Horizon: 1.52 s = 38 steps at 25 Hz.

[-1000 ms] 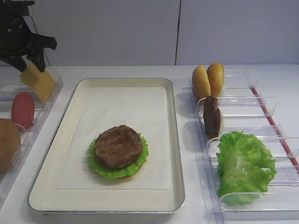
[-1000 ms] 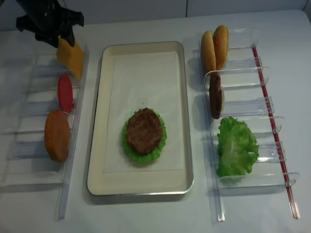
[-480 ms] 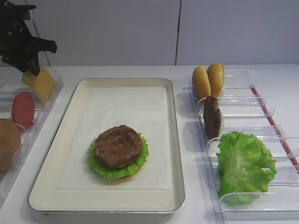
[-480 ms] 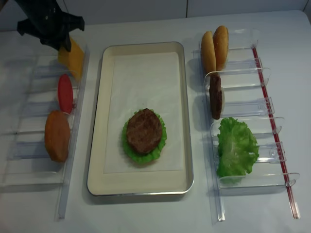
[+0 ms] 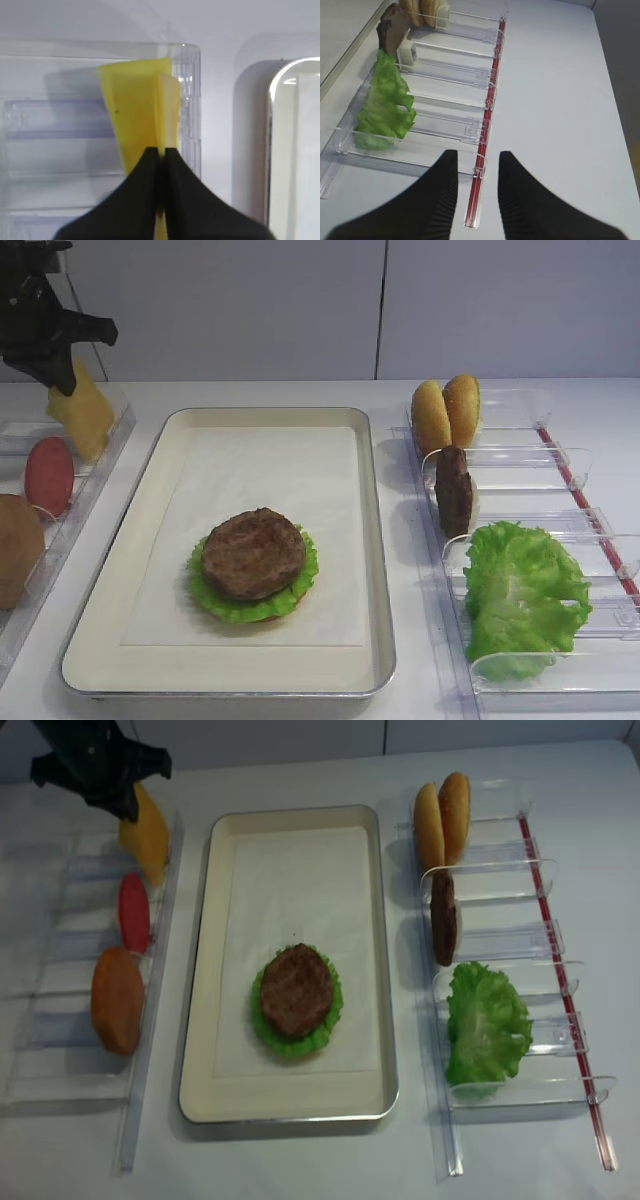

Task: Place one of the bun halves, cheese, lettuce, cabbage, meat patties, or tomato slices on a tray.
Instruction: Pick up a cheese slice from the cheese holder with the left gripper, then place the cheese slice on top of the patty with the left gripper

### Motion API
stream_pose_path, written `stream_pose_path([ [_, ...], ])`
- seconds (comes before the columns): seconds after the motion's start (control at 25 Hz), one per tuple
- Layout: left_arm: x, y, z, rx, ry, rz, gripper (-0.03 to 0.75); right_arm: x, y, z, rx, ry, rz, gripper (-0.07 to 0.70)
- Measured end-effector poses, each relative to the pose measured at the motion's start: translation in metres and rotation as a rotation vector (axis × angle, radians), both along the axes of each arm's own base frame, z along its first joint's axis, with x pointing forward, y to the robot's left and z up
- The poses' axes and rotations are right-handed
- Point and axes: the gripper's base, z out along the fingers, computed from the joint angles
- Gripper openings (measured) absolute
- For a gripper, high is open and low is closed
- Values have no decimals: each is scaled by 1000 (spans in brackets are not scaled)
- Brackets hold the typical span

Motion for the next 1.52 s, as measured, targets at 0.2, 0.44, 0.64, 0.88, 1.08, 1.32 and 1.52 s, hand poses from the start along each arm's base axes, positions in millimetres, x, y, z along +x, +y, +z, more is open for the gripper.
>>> stream_pose_path([
  [0.2,-13,-2,22,-17,-7,-23,-4,0,0,0,0,0,0,245],
  [0.44,-27,-6,42,-57,-8,-67,-4,0,0,0,0,0,0,245],
  [0.64,-30,-17,49,-174,-23,-106,-4,0,0,0,0,0,0,245],
  [0.88,-46,-30,60,-330,-33,-124,-4,0,0,0,0,0,0,245],
  [1.08,-74,-38,51,-410,15,-180,-4,0,0,0,0,0,0,245],
  [1.32,-112,-51,33,-581,68,-267,-4,0,0,0,0,0,0,245],
  [1.52,-130,-74,8,-746,118,-327,-4,0,0,0,0,0,0,245],
])
